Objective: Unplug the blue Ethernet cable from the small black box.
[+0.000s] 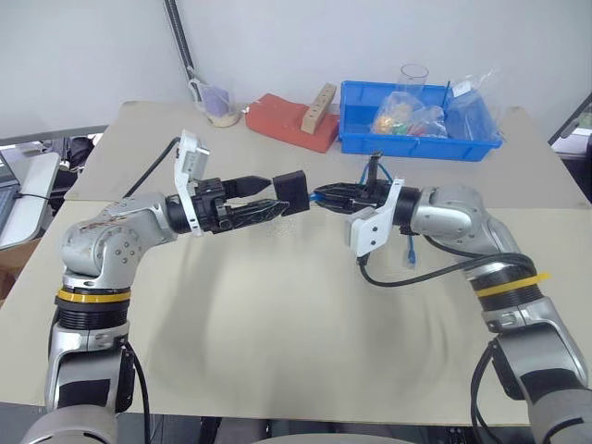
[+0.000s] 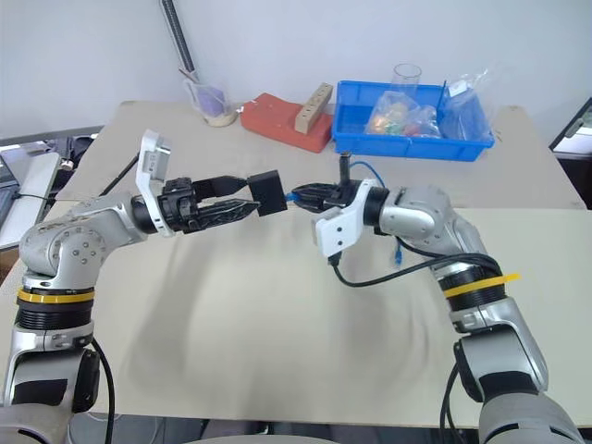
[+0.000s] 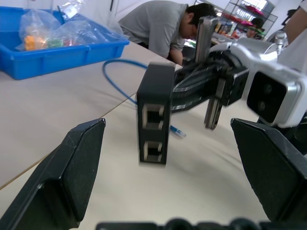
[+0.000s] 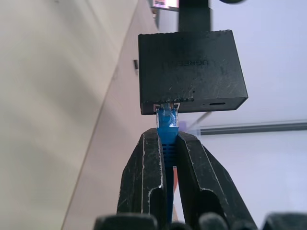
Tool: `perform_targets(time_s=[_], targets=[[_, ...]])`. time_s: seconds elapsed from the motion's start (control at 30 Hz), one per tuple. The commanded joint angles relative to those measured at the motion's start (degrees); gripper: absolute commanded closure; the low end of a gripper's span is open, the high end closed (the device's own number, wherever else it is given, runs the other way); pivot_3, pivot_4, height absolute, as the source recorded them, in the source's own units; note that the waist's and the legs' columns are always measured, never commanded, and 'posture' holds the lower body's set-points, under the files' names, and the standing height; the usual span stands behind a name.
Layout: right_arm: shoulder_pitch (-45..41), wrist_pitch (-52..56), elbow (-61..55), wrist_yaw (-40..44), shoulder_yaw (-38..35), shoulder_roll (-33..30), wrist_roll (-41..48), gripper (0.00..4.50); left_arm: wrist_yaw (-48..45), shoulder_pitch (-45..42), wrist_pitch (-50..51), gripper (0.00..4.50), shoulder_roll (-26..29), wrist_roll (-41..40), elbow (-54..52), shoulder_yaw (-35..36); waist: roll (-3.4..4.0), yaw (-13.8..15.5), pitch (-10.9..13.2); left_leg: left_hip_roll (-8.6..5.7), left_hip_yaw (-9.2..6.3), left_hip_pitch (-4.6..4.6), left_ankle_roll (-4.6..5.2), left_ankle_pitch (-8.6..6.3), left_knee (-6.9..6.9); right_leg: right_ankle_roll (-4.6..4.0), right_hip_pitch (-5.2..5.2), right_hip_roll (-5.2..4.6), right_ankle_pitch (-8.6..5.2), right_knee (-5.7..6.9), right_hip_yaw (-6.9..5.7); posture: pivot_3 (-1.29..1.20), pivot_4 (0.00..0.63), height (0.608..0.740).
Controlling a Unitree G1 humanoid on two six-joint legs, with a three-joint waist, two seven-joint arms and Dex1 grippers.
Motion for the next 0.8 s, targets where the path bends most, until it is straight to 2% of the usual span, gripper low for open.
perform_targets(time_s=[0.03,0.3,0.4,0.57,0.6,0.63,0.7,0.77,0.8], targets=[[-2.16,-1.47,-2.39,-1.50,-0.27,-0.10,0.83,4.49,-0.93,-1.45,-1.85,0.00,-0.18,0.72,-0.11,0.17,0.00,0.00,0.00,0.00,0.00,0.00,0.00,0.00,0.00,0.00,0.00,0.00,0.00,0.01,0.00,0.00,0.150,0.740],[-2.55,-2.45,-3.76,-1.75,-0.20,0.19,1.80,4.49,-2.80,-2.56,-3.71,0.00,-1.22,2.91,2.62,-1.28,0.00,0.03,0.00,-0.01,-0.01,-0.01,0.00,0.00,0.00,0.00,0.00,-0.01,0.00,0.01,-0.01,0.00,0.150,0.740],[-2.59,-2.37,-4.46,-1.56,0.04,0.34,2.00,4.49,-2.79,-3.02,-4.64,0.86,-2.33,3.31,3.98,-0.92,0.00,0.00,0.00,-0.01,0.00,0.00,0.00,0.00,0.00,0.00,0.01,-0.01,0.00,0.01,-0.01,0.00,0.150,0.740],[-2.16,-2.23,-4.90,-1.34,0.08,0.08,2.40,4.49,-4.30,-3.38,-4.31,3.35,-2.58,3.13,4.17,-0.99,0.00,0.01,0.00,-0.01,-0.01,-0.01,0.00,0.00,0.00,0.00,0.00,-0.01,0.00,0.01,-0.01,0.00,0.150,0.740],[-2.09,-2.27,-4.91,-1.30,0.06,-0.02,2.48,4.49,-4.45,-3.43,-4.31,3.73,-2.59,3.23,4.25,-0.97,0.00,0.02,0.00,-0.01,-0.01,-0.01,0.00,0.00,0.00,0.00,0.00,-0.01,0.00,0.01,-0.01,0.00,0.150,0.740],[-2.04,-2.26,-4.92,-1.18,0.07,-0.10,2.66,4.49,-4.57,-3.51,-4.35,3.94,-2.60,3.35,4.33,-0.96,0.00,0.01,0.00,-0.01,-0.01,-0.01,0.00,0.00,0.00,0.00,0.00,-0.01,0.00,0.01,-0.01,0.00,0.150,0.740],[-1.96,-2.12,-4.93,-0.69,0.16,-0.17,3.40,4.49,-4.93,-3.64,-4.68,3.91,-2.50,3.76,4.34,-1.14,0.00,0.00,0.00,-0.01,-0.01,-0.01,0.00,0.00,0.00,0.00,0.00,-0.01,0.00,0.01,-0.01,0.00,0.150,0.740],[-1.59,0.68,-5.34,3.36,1.05,-0.17,8.02,4.49,-5.58,-3.92,-5.33,3.91,-2.14,4.58,4.14,-1.72,0.00,0.00,0.00,-0.01,-0.01,-0.01,0.00,0.00,0.00,0.00,0.00,-0.01,0.00,0.01,-0.01,0.00,0.150,0.740],[-1.43,2.40,-5.66,6.02,1.64,-0.36,10.60,3.99,-5.84,-4.07,-5.67,3.91,-1.99,5.06,4.10,-2.00,0.00,0.00,0.00,-0.01,-0.01,-0.01,0.00,0.00,0.00,0.00,0.01,-0.01,0.00,0.01,-0.01,0.00,0.150,0.740]])
